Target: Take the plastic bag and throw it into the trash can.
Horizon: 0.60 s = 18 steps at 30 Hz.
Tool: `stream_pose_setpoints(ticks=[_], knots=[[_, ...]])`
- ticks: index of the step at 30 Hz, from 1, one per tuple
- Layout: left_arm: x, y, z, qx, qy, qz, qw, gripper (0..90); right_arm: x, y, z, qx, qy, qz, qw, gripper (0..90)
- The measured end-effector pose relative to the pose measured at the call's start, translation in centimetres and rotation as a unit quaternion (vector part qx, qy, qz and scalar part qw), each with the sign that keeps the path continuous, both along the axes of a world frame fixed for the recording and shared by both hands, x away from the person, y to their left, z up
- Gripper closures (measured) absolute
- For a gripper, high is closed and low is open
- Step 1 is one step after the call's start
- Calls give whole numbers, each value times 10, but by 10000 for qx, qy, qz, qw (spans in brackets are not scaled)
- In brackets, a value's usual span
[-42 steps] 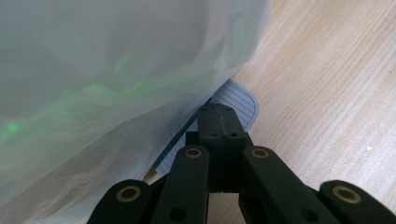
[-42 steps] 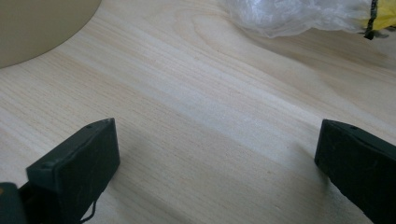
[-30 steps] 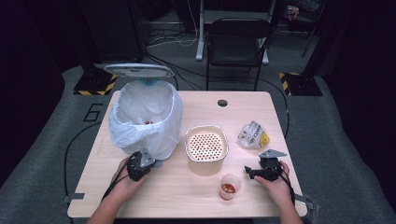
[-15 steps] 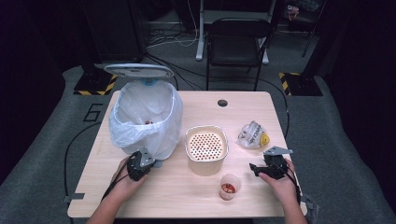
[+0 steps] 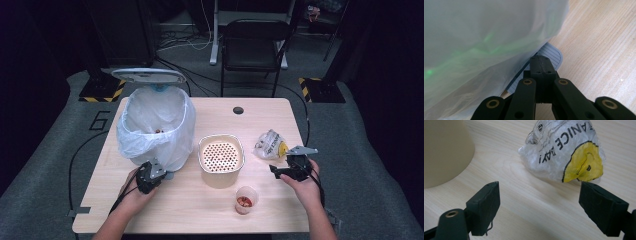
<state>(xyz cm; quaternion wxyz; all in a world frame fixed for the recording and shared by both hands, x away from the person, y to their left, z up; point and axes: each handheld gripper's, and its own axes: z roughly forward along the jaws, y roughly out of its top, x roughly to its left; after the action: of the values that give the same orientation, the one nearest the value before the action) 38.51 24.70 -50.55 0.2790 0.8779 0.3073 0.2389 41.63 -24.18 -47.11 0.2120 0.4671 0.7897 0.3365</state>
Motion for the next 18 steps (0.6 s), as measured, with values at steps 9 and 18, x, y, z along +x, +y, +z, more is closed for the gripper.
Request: stream_pose_setpoints(ticks=[9, 18], knots=[[0, 0, 0, 19, 19, -22, 10000, 900, 15, -1, 14, -90, 37, -16, 10000, 60], [0, 0, 0, 5, -1, 3, 10000, 900, 35, 0, 31, -100, -25, 73, 9999, 0]])
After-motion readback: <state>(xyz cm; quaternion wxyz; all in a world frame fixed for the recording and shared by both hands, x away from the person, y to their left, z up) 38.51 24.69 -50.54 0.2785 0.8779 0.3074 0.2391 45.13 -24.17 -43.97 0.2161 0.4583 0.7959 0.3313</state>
